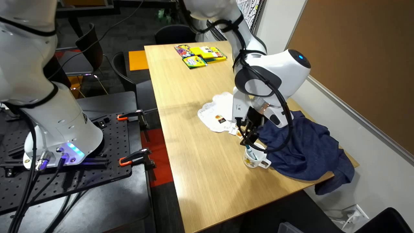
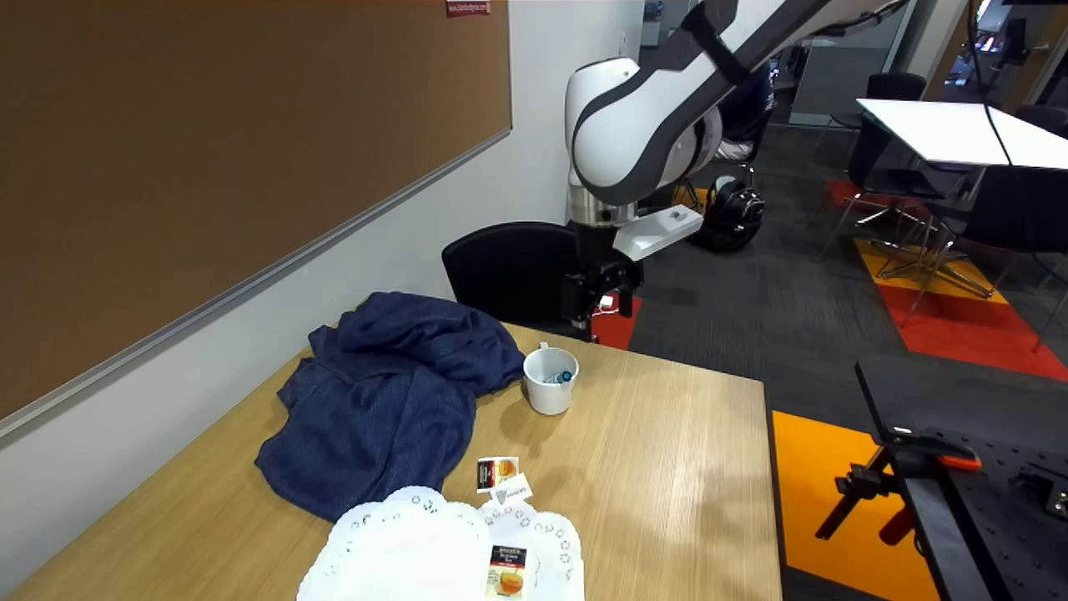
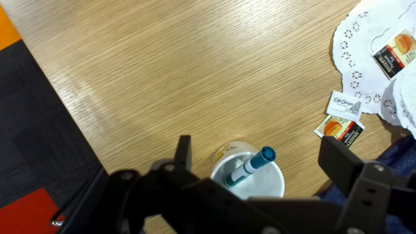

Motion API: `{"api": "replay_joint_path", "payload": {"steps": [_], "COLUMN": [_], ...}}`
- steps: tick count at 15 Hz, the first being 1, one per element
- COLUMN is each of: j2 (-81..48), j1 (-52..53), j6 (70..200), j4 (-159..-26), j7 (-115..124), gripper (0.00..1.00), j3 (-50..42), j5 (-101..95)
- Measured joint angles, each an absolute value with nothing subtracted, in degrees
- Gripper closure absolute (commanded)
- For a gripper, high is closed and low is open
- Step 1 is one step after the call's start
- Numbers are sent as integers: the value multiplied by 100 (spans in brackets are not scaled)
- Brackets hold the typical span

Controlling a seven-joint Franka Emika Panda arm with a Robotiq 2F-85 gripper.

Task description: Take the marker out of the cup and put it on the table

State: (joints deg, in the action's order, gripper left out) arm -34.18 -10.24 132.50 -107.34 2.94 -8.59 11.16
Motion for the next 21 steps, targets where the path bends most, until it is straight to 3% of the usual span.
{"api": "replay_joint_path", "payload": {"steps": [13, 21], "j2": [-4970, -5111], "j1": [-1160, -1223], "j6": [13168, 13119], "j4": [-9144, -8920], "j7": [962, 979], "gripper": [0, 0], "j3": [-820, -810], "j5": [1116, 1115]}}
